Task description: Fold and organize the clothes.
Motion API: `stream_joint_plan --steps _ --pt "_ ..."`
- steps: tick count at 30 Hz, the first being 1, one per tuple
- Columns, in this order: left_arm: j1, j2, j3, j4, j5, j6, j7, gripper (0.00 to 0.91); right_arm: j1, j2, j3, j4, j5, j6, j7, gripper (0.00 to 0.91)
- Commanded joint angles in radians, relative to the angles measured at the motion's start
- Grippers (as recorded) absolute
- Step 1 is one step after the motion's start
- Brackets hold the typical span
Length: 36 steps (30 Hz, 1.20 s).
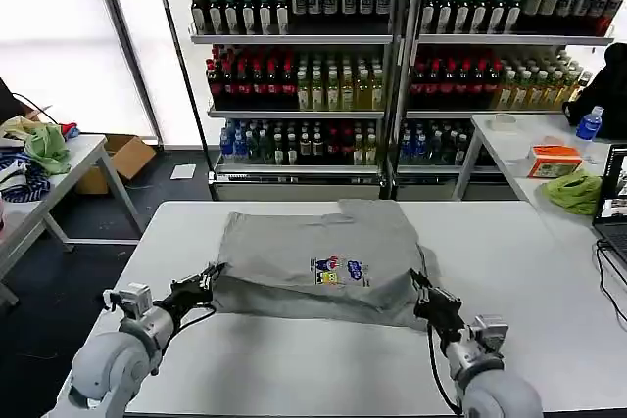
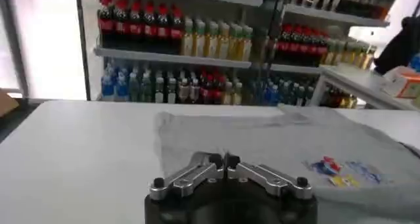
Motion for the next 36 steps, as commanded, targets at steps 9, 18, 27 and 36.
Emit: stream_joint_plan --steps 9,18,27,36 --pt "-0.067 -0.008 0.005 0.120 0.043 -0.001 0.008 0.907 0.155 0.038 -0.071 -0.153 -0.078 0.008 -0.015 0.907" --pt "0.029 0.007 -0.062 0.014 0.040 -0.002 -0.007 0.907 0.070 0.001 -0.026 -0.014 -0.035 -0.001 -0.006 0.907" --pt "0.215 -0.012 -0.068 -0.091 0.047 -0.002 -0.033 0.907 -0.172 -0.055 0.084 0.101 -0.079 0.003 0.032 0.907" --pt "0.223 -0.048 -0.039 -0.048 0.052 -0.002 -0.033 0.907 -0.211 -0.019 0.071 0.064 -0.090 -0.024 0.057 0.907"
